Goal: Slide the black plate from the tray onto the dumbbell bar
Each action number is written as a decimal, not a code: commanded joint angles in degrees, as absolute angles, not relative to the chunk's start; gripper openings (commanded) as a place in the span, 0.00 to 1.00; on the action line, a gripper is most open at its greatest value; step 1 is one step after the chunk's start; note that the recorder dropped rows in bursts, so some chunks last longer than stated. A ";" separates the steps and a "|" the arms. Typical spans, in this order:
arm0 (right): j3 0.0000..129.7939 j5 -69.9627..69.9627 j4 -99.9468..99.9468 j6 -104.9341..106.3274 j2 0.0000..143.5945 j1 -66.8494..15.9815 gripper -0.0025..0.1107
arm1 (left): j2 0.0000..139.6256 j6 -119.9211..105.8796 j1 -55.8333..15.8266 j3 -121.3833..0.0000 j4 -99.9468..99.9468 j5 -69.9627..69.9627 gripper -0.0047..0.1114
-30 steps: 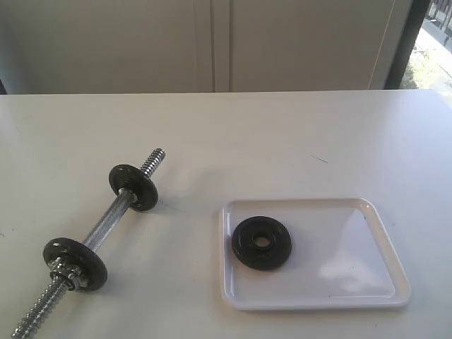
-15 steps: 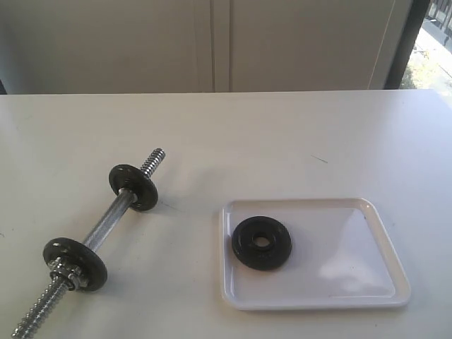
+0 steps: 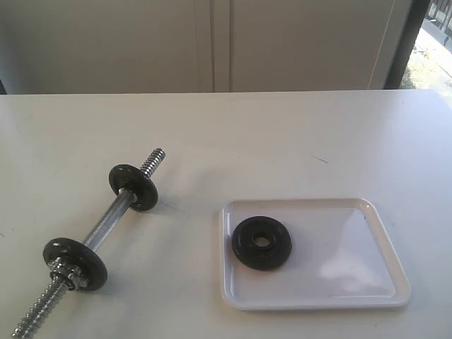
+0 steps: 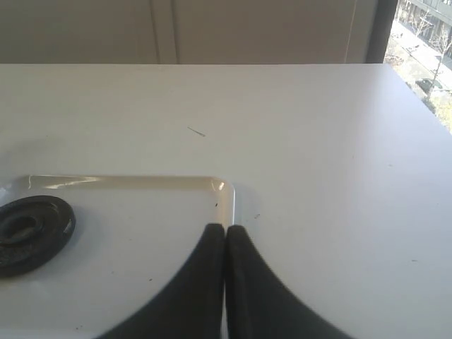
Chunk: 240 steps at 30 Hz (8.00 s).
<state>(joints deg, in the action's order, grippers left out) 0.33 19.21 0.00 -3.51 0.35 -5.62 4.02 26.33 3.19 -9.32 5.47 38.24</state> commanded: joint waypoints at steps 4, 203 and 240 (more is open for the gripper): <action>0.00 18.39 0.00 -3.70 0.00 -5.15 0.02 | 14.50 25.83 3.32 -12.47 -1.73 37.83 0.04; 0.00 18.39 0.00 -4.78 0.00 -5.15 0.02 | 95.98 -19.76 -21.29 -64.77 21.06 -37.65 0.04; 0.00 -22.57 1.72 -22.54 0.00 -5.15 0.02 | 98.01 -23.01 -21.29 -64.66 22.25 -37.52 0.04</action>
